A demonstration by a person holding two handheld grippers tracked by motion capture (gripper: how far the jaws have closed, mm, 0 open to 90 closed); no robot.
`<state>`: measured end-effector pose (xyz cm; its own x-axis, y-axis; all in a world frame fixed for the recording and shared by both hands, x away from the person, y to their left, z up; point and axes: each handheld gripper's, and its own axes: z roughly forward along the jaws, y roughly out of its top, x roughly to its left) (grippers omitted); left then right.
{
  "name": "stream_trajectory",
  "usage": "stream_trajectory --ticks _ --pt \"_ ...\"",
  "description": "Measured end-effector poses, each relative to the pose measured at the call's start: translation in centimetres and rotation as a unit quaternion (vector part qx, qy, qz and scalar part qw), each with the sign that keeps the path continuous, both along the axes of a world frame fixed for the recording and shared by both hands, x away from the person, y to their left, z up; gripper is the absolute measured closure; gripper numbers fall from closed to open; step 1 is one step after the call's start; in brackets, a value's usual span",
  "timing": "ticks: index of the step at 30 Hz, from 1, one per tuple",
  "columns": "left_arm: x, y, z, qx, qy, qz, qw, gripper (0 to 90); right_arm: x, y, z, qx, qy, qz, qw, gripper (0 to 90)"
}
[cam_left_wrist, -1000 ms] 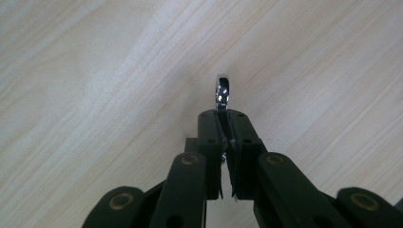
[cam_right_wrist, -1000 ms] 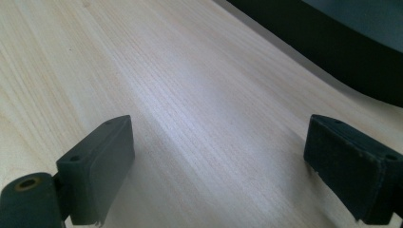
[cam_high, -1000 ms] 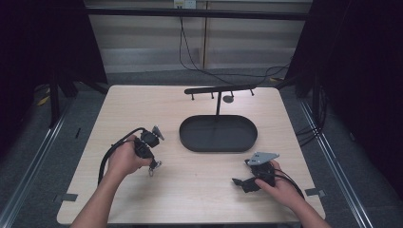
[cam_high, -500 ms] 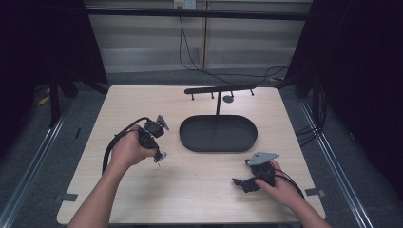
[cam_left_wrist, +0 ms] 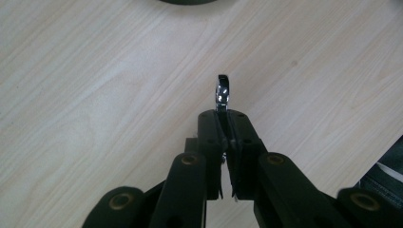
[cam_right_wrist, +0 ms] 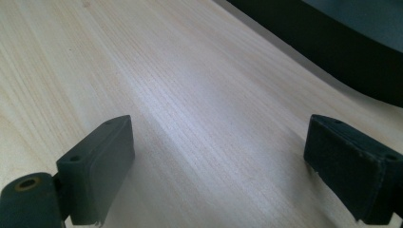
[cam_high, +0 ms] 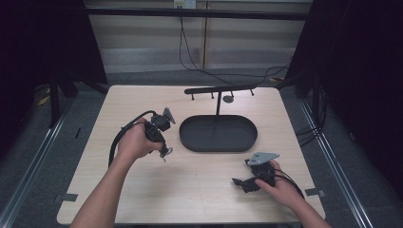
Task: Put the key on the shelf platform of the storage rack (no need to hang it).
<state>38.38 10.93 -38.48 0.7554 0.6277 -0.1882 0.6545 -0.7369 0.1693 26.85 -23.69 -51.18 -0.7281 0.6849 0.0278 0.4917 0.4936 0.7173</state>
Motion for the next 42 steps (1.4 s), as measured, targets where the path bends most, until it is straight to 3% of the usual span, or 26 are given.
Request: stream_trajectory --ticks 19,42 --pt "1.5 -2.5 1.2 -0.007 -0.005 -0.001 1.0000 85.3 0.0 0.0 0.0 0.001 -0.001 -0.001 1.0000 9.2" --pt "2.9 -6.0 1.8 -0.018 -0.009 -0.021 0.9996 85.3 0.0 0.0 0.0 0.000 -0.001 0.000 1.0000 9.2"
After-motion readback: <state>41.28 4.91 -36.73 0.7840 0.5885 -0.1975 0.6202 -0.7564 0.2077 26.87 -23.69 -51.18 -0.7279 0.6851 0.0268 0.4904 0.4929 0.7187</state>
